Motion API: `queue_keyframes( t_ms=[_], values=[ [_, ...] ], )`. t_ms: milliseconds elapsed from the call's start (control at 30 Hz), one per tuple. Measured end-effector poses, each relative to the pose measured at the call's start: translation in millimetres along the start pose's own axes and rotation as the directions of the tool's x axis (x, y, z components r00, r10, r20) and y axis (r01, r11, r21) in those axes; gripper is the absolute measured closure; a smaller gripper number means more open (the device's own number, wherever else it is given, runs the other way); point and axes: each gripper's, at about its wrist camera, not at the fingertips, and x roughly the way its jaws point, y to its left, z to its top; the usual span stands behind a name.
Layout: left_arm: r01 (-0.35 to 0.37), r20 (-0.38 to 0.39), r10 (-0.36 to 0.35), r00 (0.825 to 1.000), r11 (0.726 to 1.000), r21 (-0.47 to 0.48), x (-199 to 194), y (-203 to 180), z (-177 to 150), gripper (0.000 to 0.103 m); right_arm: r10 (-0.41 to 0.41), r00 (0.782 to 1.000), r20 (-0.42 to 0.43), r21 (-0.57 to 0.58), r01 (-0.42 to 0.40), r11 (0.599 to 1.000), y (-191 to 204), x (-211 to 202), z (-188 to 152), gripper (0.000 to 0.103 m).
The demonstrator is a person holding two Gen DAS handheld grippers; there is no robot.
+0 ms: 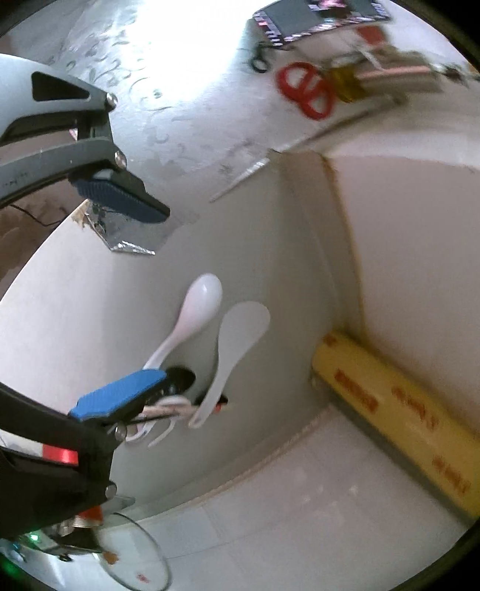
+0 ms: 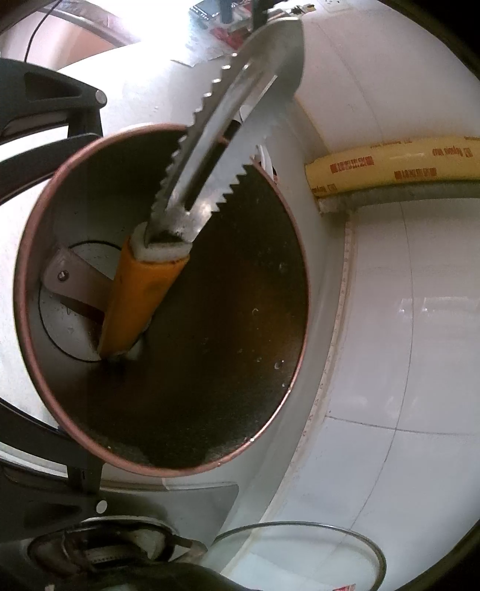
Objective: Organize utensils
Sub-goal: 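Move the empty left tool back to the white spoon pile, then lower the left tool onto a white plastic spoon and close it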
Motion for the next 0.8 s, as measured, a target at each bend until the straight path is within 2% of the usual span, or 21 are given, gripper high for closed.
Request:
queue_keyframes(
  t_ms=[167,333,433,533,633,733,800],
  values=[
    [-0.01,-0.018,0.008,1.0,0.995,-0.095,24.7,19.6,-3.0,0.004,-0.002,1.0,0.0,0.01,0.002,1.0,-4.2,-1.7,-1.9,0.013],
    [-0.055,0.026,0.057,0.998,0.994,-0.09,34.3,20.7,1.7,0.003,-0.002,1.0,-0.006,0.012,0.002,1.0,-5.8,-1.8,-2.5,0.013],
    [-0.035,0.036,0.039,0.999,0.996,-0.083,43.6,19.8,6.2,0.003,-0.004,1.0,-0.008,0.015,0.004,1.0,-8.0,-2.4,-2.8,0.013],
    [-0.003,0.012,0.004,1.0,0.994,-0.112,55.6,18.8,10.3,0.003,-0.007,1.0,-0.013,0.012,0.007,1.0,-8.2,-1.5,-3.0,0.013],
    [-0.029,-0.073,0.02,0.997,0.99,-0.136,74.4,13.5,15.0,0.003,-0.006,1.0,-0.021,0.016,0.007,1.0,-8.1,1.3,-1.9,0.013],
    [0.014,-0.114,-0.037,0.993,0.981,-0.192,84.4,12.7,14.0,0.003,-0.006,1.0,-0.021,0.017,0.006,1.0,-8.0,2.0,-1.8,0.013],
    [0.037,-0.109,-0.061,0.992,0.977,-0.21,84.9,10.8,16.7,0.003,-0.006,1.0,-0.02,0.018,0.007,1.0,-8.3,1.9,-2.0,0.013]
  ],
)
